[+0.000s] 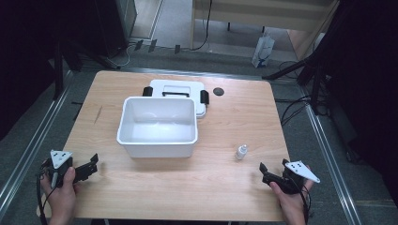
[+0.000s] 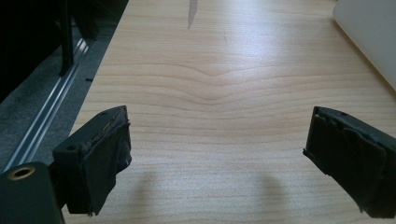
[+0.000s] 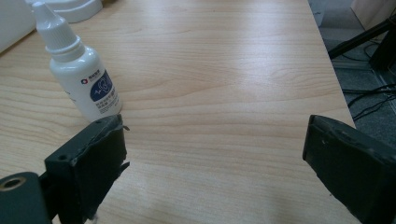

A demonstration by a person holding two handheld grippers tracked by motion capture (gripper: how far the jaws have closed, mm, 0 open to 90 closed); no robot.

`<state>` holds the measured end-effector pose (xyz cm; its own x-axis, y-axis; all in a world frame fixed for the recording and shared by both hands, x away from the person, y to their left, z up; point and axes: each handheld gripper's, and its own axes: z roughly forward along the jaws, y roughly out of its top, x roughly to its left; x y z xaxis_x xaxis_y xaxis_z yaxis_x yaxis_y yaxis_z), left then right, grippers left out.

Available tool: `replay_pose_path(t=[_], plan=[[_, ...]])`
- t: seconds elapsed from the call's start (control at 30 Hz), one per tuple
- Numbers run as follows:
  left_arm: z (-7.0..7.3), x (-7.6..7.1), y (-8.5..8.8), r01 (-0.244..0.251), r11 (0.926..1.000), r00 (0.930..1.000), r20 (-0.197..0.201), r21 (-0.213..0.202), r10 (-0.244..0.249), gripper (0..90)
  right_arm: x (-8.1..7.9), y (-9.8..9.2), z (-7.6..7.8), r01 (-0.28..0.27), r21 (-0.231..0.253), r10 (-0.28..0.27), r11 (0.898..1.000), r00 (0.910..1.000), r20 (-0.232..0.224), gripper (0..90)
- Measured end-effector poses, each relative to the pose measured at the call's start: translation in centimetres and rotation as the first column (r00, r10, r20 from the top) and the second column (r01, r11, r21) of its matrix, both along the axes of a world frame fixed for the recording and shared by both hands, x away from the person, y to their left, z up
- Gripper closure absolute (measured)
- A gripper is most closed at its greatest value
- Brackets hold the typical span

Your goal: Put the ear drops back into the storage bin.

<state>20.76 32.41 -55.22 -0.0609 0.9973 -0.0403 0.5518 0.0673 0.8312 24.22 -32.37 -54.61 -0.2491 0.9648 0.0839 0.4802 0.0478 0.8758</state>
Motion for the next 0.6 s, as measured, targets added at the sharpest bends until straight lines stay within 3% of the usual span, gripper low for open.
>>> replay_pose_path(t=[0.23, 0.5, 0.6], plan=[[0.00, 0.01, -0.03, -0.001, 1.0000, 1.0000, -0.001, 0.004, 0.001, 7.6, 0.10, 0.00, -0.01, -0.012, -0.003, 0.012, 1.000, 0.9999, -0.011, 7.6], [0.00, -0.02, 0.08, -0.005, 1.0000, 1.0000, 0.004, -0.007, 0.005, 7.6, 0.53, -0.02, 0.36, -0.041, -0.007, 0.040, 0.999, 0.9963, -0.076, 12.5], [0.00, -0.03, 0.09, -0.004, 1.0000, 1.0000, 0.006, -0.009, 0.004, 7.6, 0.70, 0.30, 0.80, -0.053, -0.042, 0.049, 0.998, 0.9931, -0.107, 12.9]])
